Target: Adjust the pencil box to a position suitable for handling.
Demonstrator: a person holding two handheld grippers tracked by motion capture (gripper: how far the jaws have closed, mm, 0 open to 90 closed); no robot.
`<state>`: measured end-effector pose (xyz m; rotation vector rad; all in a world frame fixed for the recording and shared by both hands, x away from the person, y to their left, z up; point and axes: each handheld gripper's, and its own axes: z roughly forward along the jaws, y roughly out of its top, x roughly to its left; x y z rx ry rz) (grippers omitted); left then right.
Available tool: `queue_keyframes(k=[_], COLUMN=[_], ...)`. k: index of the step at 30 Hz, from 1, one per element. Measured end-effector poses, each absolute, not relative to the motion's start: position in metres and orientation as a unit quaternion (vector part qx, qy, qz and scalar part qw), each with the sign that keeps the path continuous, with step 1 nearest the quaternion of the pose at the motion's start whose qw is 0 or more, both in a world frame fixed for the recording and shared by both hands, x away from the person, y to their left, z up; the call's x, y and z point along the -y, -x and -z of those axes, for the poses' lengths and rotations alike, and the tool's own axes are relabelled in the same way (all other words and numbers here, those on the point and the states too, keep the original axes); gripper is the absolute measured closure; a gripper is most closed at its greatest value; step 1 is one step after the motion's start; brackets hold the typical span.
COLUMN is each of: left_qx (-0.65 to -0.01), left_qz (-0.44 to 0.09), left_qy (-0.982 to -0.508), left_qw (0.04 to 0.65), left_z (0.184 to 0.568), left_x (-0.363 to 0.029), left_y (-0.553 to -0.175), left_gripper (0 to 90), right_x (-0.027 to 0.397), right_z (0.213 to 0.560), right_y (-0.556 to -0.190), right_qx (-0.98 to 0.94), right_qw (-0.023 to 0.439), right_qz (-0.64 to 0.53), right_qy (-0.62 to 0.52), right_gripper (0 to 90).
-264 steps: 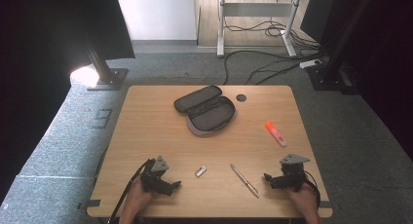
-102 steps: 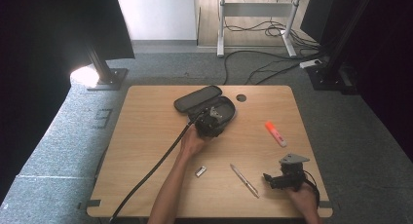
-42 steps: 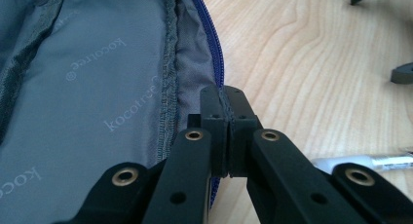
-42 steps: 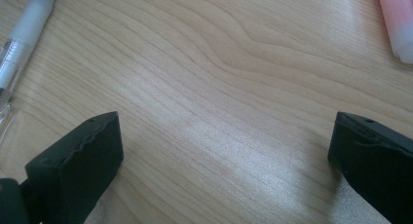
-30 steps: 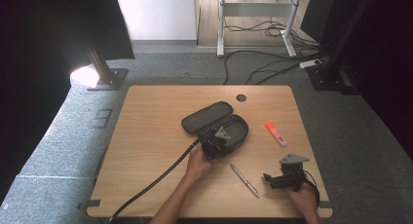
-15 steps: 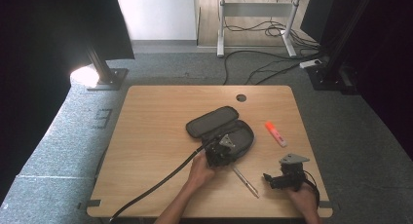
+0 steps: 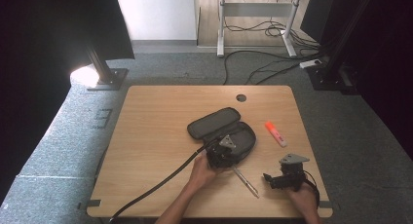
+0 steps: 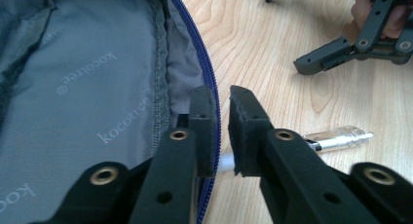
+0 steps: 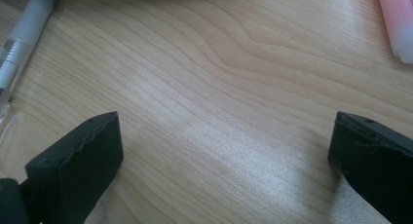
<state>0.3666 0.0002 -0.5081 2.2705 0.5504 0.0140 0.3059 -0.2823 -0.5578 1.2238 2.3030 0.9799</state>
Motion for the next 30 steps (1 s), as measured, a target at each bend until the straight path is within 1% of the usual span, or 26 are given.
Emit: queue_keyframes(k=[6,11,12,13,14,15,17,18,22,28,30], left_qx=[-0.222,-0.225,-0.226,-0.227,-0.228,-0.229,-0.234,-0.235,-0.237,-0.242,-0.244], left_qz=[-0.016,-0.026,-0.027,-0.030,-0.033,-0.035,-0.038,-0.040,-0.045,-0.047,-0.050], left_qy=[-0.891,-0.892,-0.893,-0.893,-0.893,-0.893,-0.893,-0.892,-0.891,-0.889,-0.889], left_qw=[0.396,0.390,0.389,0.387,0.386,0.385,0.383,0.384,0.384,0.386,0.384], left_z=[0.500,0.494,0.493,0.493,0.491,0.490,0.488,0.486,0.481,0.478,0.477], left_x=[-0.007,-0.013,-0.014,-0.015,-0.016,-0.018,-0.021,-0.023,-0.032,-0.044,-0.049], left_y=[-0.368,-0.367,-0.367,-0.366,-0.366,-0.366,-0.365,-0.365,-0.363,-0.360,-0.359], left_gripper=[62.6,52.1,48.0,48.0,44.0,44.0,37.9,37.9,31.0,26.9,24.1], right_x=[0.282,0.282,0.282,0.282,0.282,0.282,0.282,0.282,0.282,0.282,0.282], right_z=[0.558,0.558,0.558,0.558,0.558,0.558,0.558,0.558,0.558,0.558,0.558], right_y=[-0.306,-0.306,-0.306,-0.306,-0.306,-0.306,-0.306,-0.306,-0.306,-0.306,-0.306], right_qx=[-0.813,-0.813,-0.813,-0.813,-0.813,-0.813,-0.813,-0.813,-0.813,-0.813,-0.813], right_qw=[0.178,0.177,0.178,0.178,0.178,0.178,0.178,0.178,0.178,0.178,0.178], right_qz=[-0.347,-0.346,-0.347,-0.347,-0.347,-0.347,-0.347,-0.347,-0.347,-0.347,-0.347], right_qy=[-0.433,-0.433,-0.433,-0.433,-0.433,-0.433,-0.433,-0.433,-0.433,-0.433,-0.433], right_gripper=[0.0,0.0,0.0,0.0,0.0,0.0,0.0,0.0,0.0,0.0,0.0])
